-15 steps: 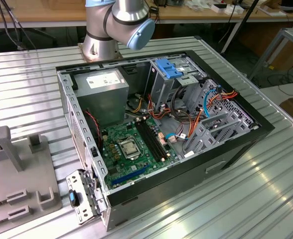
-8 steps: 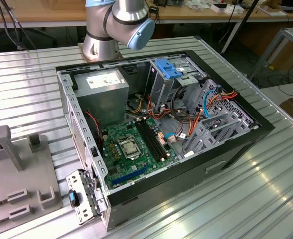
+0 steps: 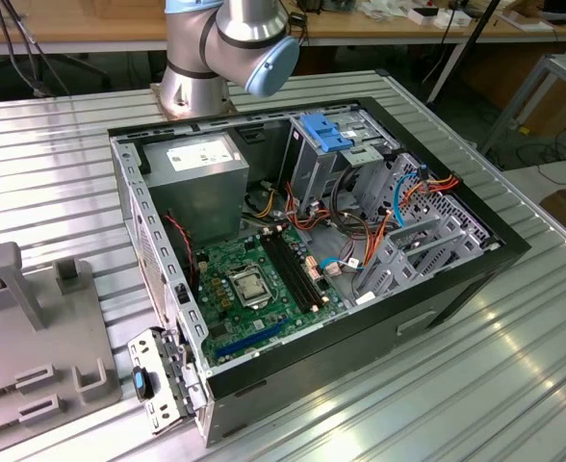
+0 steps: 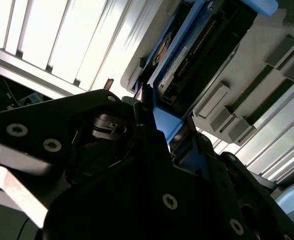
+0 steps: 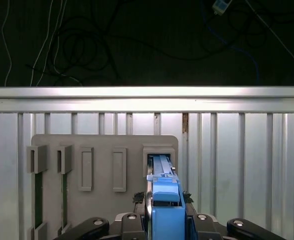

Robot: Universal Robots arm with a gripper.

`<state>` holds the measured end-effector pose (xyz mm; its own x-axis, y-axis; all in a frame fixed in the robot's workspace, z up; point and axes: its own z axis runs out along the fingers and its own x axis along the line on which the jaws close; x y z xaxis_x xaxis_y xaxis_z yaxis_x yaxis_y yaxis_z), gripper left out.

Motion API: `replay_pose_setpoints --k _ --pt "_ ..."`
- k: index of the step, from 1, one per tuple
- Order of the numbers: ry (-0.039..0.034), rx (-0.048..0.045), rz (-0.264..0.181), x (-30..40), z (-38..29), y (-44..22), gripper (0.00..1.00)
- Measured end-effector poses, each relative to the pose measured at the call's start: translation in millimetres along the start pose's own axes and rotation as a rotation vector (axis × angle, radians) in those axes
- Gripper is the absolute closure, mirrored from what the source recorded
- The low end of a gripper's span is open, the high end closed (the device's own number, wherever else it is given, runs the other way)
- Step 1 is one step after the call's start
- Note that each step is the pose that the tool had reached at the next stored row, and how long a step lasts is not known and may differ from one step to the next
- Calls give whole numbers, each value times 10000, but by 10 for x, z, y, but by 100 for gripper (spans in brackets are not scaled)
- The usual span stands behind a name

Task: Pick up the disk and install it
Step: 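Pick up the disk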

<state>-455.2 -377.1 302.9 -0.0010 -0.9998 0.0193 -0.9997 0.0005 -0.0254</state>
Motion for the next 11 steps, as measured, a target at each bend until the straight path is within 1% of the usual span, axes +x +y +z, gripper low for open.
replay_pose_setpoints --k 3,6,11 --pt "18 1 -2 1 0 0 63" --pt "59 1 -2 0 -8 -1 63" --pt "180 0 -5 1 -30 -1 63"
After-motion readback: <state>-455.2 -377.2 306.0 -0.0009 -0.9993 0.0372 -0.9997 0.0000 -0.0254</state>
